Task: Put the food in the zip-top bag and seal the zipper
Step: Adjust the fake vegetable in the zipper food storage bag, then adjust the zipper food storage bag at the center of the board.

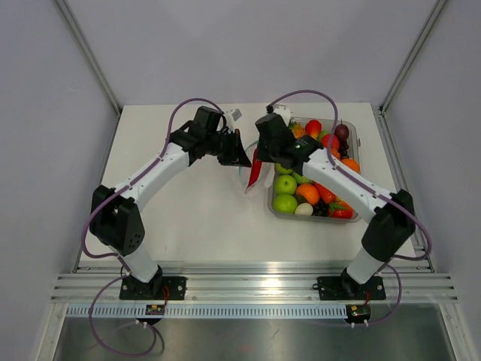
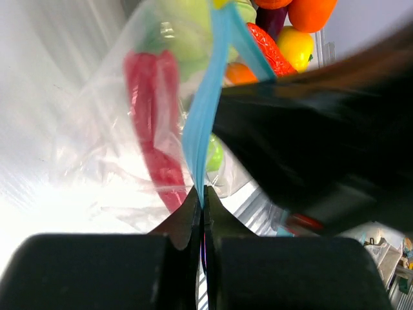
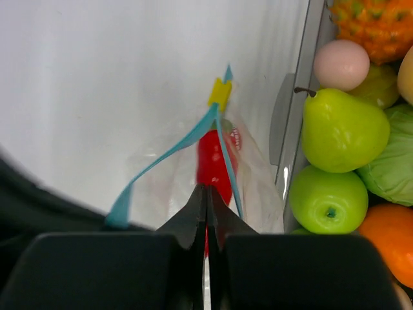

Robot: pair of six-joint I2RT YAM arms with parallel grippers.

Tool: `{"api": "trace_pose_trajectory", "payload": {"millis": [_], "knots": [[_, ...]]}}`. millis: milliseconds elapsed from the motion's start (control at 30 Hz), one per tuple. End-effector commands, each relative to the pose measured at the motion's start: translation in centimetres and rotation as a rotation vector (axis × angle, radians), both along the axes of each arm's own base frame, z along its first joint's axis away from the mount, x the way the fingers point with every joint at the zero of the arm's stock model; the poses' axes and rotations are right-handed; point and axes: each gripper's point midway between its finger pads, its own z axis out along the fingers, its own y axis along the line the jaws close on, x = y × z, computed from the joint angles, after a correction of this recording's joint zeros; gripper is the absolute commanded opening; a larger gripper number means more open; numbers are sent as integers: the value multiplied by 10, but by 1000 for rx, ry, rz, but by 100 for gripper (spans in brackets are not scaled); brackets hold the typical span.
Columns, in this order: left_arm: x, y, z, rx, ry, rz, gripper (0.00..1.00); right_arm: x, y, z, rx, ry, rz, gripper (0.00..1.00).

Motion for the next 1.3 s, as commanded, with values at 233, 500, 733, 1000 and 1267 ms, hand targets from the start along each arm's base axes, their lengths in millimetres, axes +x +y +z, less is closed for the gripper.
{"api": "trace_pose_trajectory", "payload": {"millis": [233,500,733,1000,1267], "knots": [[4,0,20,-23,-58,5,0,-13,-27,91,104,-200,-9,41],[3,2,20,-14,-62,8,0,-18,-3,28,73,-21,87,39],[13,21,29,81,-95,61,0,-17,-3,40,83,-39,88,0],[3,31,50,115,-104,81,0,-24,14,63,216,-77,121,0],[7,39,-47,253,23,89,0,-14,17,-14,127,34,74,0]]}}
